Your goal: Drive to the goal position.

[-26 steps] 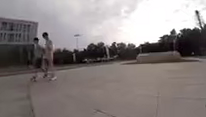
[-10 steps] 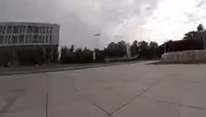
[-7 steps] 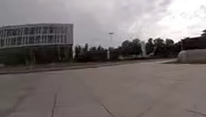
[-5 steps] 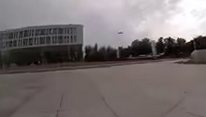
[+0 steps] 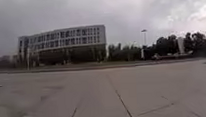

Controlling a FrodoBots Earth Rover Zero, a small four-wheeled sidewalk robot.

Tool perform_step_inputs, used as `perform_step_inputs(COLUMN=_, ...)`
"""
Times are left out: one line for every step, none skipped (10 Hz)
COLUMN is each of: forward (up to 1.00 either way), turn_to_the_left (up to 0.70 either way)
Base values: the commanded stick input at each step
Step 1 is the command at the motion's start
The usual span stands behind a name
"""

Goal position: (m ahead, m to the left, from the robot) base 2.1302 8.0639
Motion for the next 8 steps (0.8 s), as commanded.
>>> perform_step_inputs(forward=0.70, turn_to_the_left=0.34)
perform_step_inputs(forward=0.70, turn_to_the_left=0.34)
perform_step_inputs(forward=0.70, turn_to_the_left=0.34)
perform_step_inputs(forward=0.70, turn_to_the_left=0.34)
perform_step_inputs(forward=0.70, turn_to_the_left=0.34)
perform_step_inputs(forward=0.70, turn_to_the_left=0.34)
perform_step_inputs(forward=0.70, turn_to_the_left=0.34)
perform_step_inputs(forward=0.70, turn_to_the_left=0.34)
